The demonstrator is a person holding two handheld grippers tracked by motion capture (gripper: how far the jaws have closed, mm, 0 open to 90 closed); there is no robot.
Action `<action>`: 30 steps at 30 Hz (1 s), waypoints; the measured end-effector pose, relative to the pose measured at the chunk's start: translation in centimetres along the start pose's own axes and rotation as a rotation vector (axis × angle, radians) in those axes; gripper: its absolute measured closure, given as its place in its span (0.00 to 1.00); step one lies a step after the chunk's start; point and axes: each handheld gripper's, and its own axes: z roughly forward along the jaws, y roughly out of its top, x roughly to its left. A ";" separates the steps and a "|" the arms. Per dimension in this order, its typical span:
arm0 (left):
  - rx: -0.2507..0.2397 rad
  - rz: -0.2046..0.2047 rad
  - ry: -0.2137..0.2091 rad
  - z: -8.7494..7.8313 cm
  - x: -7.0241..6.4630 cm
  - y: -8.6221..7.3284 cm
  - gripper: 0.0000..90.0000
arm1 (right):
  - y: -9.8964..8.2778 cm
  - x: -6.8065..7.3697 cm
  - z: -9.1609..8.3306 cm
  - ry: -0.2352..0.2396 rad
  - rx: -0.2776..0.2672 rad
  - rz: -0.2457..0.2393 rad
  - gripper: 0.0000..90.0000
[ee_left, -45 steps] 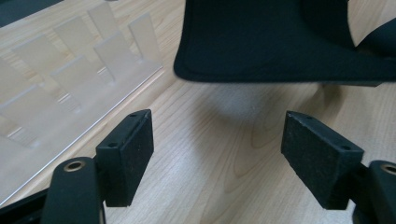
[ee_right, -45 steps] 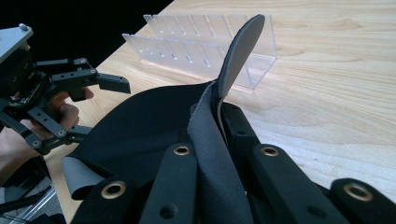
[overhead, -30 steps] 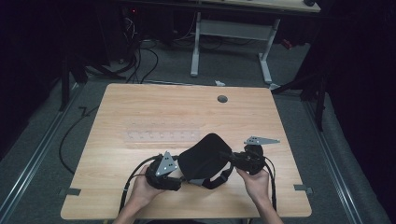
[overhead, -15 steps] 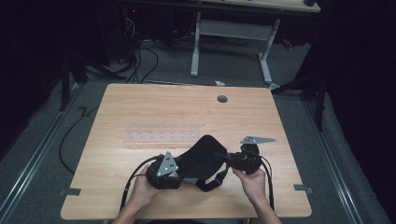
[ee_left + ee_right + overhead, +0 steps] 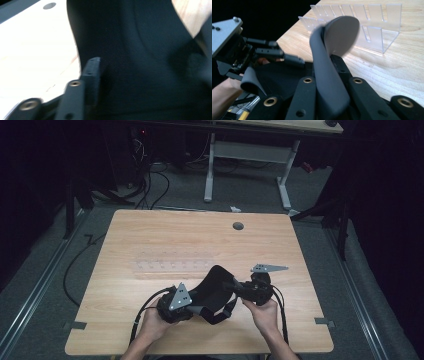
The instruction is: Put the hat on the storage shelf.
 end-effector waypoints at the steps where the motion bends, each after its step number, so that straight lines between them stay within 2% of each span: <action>1: 0.003 0.005 -0.007 -0.1 0.0 0.0 0.72 | 0.1 0.0 0.0 0.000 -0.002 -0.002 0.91; 3: 0.000 -0.004 -0.027 -0.3 0.1 0.2 0.78 | 0.2 0.1 0.1 -0.003 -0.007 -0.009 0.90; 8: 0.033 0.015 -0.075 -0.9 -0.2 0.7 0.88 | 0.2 -0.2 0.1 0.000 -0.013 -0.005 0.88; 13: 0.064 -0.005 -0.126 -1.3 -0.5 0.9 0.95 | 0.0 -0.4 0.0 -0.006 -0.017 0.001 0.81; 15: 0.075 -0.006 -0.123 -1.3 -0.5 0.8 0.95 | 0.0 -0.6 0.1 -0.005 -0.020 0.006 0.75; 18: 0.068 -0.034 -0.121 -1.2 -0.3 0.9 0.96 | 0.0 -0.9 0.0 -0.028 -0.025 -0.007 0.66; 21: 0.074 -0.039 -0.113 -1.2 -0.3 0.9 0.96 | -0.1 -1.2 -0.5 -0.036 -0.054 -0.012 0.61; 26: 0.041 -0.077 -0.114 -1.7 0.2 1.3 0.96 | -0.6 -1.9 -1.6 -0.072 -0.073 -0.016 0.59; 30: 0.023 -0.106 -0.134 -2.4 0.4 2.0 0.96 | -1.4 -3.1 -2.0 -0.098 -0.047 -0.011 0.59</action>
